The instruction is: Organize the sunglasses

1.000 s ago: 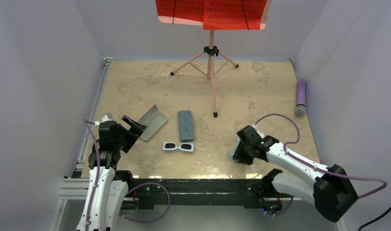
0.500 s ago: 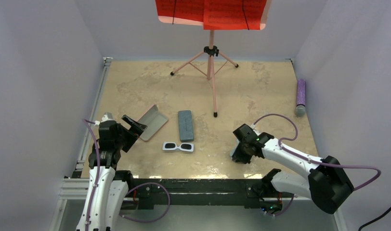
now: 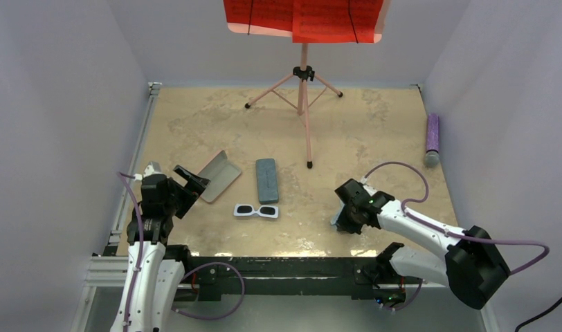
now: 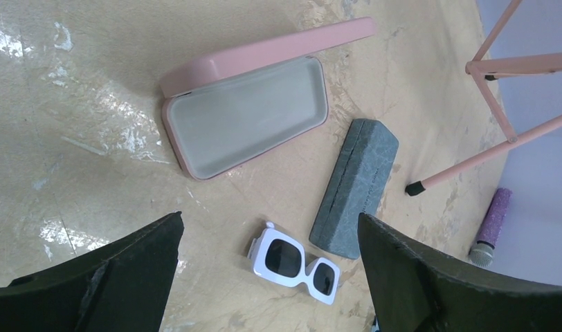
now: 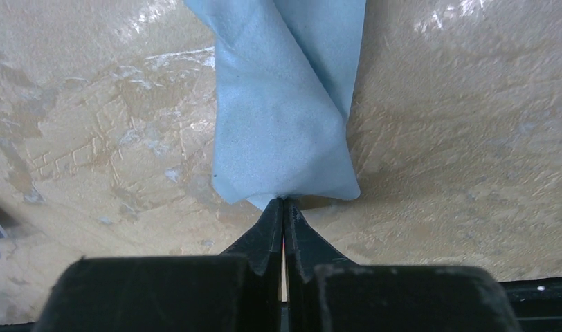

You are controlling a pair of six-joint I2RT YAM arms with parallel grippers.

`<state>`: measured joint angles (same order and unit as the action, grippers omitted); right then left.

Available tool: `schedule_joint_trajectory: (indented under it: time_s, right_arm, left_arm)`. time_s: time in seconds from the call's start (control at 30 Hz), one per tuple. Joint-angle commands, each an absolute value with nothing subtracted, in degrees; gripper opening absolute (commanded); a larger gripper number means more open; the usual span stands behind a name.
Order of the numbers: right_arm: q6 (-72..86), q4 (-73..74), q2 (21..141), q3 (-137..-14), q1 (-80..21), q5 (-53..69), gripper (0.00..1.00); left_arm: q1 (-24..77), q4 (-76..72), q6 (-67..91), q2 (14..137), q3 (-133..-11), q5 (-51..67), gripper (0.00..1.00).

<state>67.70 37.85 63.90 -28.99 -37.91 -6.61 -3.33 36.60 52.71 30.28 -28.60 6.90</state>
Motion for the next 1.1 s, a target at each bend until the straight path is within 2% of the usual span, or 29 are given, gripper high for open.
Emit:
schedule_joint_trajectory:
  time_s: [0.0,0.3,0.6,0.73,0.9,1.07]
  right_arm:
    - [62.0,37.3,59.6,-29.8,-39.3,-10.9,0.0]
    - [49.1,35.9,49.3,-36.1,-40.4,-5.2,0.0]
    - [38.0,31.8,51.2,-47.3,-44.5,-2.7,0.0]
    - [34.3,29.5,52.4,-51.7,-45.7,2.1,0.0]
    - [37.4,28.4,51.3,-47.8,-45.7,3.7,0.0]
    - [47.3,36.5,50.9,-37.6,-42.4,0.2,0.0]
  left_arm:
    - [-3.3,35.2,50.6,30.6,-30.0,9.8,1.0]
    - [-3.2,27.8,49.8,32.1,-28.7,22.2,1.0]
    - [-3.1,22.0,49.7,32.9,-28.6,31.8,1.0]
    - [-3.0,20.6,50.3,33.9,-28.5,34.5,1.0]
    - [-2.5,20.1,50.9,34.4,-28.3,34.8,1.0]
    - [2.2,20.3,51.8,36.9,-29.3,32.0,1.0]
